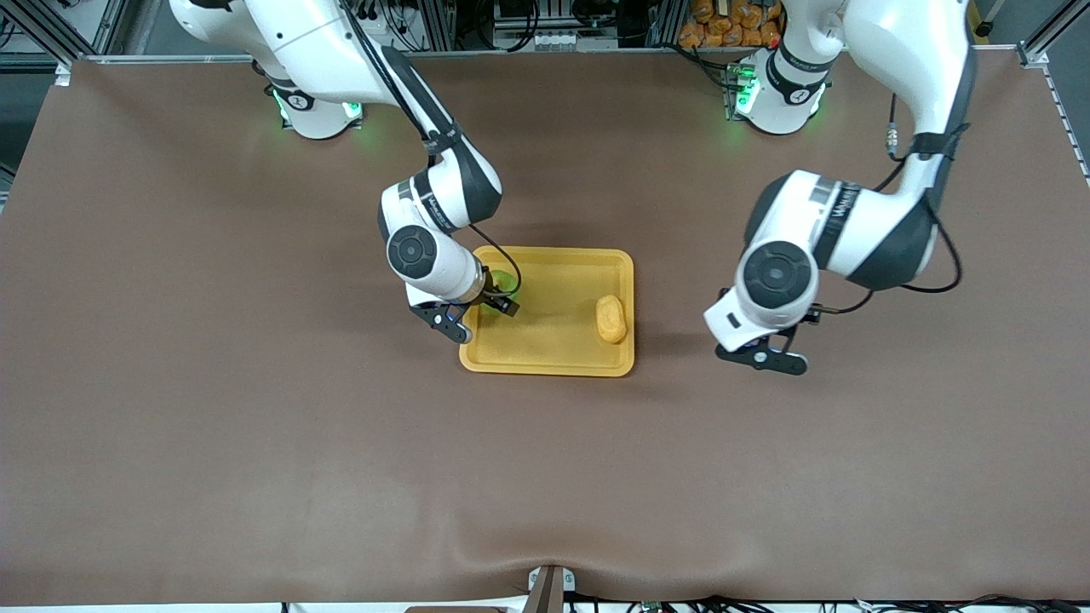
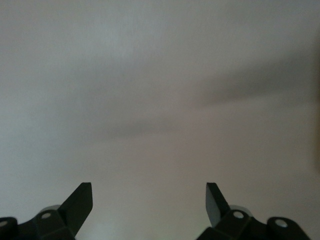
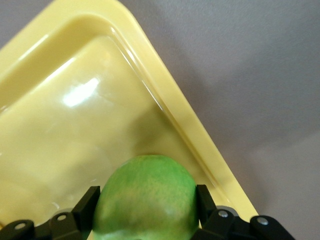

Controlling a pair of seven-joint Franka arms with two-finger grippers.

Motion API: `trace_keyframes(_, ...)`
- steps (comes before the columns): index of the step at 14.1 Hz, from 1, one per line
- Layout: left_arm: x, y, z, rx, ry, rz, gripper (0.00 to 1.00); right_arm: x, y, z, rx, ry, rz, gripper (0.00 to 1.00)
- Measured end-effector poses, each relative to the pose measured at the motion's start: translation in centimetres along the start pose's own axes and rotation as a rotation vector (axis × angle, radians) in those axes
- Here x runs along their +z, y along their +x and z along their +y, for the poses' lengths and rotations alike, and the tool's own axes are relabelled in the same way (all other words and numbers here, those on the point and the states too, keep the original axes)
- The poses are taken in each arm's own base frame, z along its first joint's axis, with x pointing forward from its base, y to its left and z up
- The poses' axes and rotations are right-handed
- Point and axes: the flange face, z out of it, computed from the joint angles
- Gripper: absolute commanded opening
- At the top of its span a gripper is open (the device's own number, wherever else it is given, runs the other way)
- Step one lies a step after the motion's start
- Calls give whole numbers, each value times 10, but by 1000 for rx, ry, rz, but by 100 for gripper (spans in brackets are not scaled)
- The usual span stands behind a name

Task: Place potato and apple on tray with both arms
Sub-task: 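Lower the apple onto the tray with the right gripper and release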

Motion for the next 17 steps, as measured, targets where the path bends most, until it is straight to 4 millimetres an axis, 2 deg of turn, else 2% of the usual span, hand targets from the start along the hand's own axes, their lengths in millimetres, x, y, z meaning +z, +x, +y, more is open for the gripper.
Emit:
trace_keyframes(1, 3, -3, -6, 17, -10, -30, 100, 4, -1, -1, 4, -2, 2, 92)
trace_keyframes(2, 7, -5, -12, 33, -30, -58, 100, 3, -2, -2, 13, 0, 2, 100)
trace_keyframes(6, 17, -18, -51, 62, -111, -155, 100, -4, -7, -11, 9, 11, 3, 100)
trace_keyframes(9, 26, -24, -57, 56, -119, -210, 100, -13, -6, -13, 11, -32, -33, 100)
trace_keyframes(12, 36, -38, -65, 36, -120, -247, 100, -44, 8, -12, 24, -70, -76, 100)
trace_keyframes(16, 37, -79, -115, -58, -146, -213, 100, -96, 24, 1, 42, -93, -110, 100)
trace_keyframes(17, 33, -88, -121, -79, -147, -169, 100, -111, 29, 6, 47, -94, -112, 100)
